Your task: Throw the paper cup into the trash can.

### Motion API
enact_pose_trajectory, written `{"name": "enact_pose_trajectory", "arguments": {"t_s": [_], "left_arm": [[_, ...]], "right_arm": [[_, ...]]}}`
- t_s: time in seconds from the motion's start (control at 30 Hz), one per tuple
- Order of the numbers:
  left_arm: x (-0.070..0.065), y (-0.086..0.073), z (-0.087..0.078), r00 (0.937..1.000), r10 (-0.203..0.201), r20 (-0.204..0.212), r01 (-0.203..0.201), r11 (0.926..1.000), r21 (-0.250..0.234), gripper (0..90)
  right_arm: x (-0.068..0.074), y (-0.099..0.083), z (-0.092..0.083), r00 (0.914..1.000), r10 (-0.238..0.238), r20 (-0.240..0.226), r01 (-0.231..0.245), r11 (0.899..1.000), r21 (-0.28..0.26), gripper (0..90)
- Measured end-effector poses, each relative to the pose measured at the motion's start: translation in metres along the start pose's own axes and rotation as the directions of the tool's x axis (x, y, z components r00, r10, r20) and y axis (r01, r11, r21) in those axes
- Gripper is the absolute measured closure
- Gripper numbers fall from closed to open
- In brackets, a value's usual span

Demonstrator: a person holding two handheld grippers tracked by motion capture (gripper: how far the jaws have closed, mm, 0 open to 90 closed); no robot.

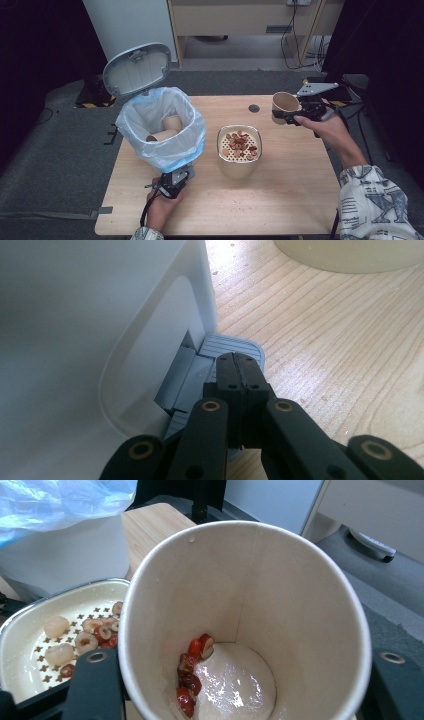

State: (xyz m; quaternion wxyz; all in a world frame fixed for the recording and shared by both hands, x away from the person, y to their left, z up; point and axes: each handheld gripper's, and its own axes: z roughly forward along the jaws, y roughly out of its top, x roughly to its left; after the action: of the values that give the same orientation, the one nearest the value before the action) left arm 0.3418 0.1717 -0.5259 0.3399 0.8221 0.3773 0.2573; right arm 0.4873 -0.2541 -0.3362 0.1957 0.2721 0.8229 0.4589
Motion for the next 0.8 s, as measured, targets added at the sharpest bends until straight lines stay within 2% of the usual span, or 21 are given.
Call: {"name": "enact_pose_trajectory", "arguments": {"t_s": [0.3,0.37,0.8], "left_arm": [[0.000,0.000,0.000,1.0000,0.002,-0.001,-0.002,1.0000,0.001,89.2],[0.000,0.000,0.000,0.9999,0.013,0.000,-0.013,0.9999,0.001,89.2],[0.000,0.000,0.000,0.9999,0.011,-0.002,-0.011,0.9999,-0.004,89.2]], "right_arm": [[0.004,0.012,0.004,0.9995,0.017,-0.028,-0.017,1.000,0.006,34.4],[0.005,0.015,0.005,0.9992,0.020,-0.034,-0.019,1.000,0.003,34.4],[0.019,0.035,0.016,0.9984,0.007,-0.057,-0.006,1.000,0.012,34.3]]}}
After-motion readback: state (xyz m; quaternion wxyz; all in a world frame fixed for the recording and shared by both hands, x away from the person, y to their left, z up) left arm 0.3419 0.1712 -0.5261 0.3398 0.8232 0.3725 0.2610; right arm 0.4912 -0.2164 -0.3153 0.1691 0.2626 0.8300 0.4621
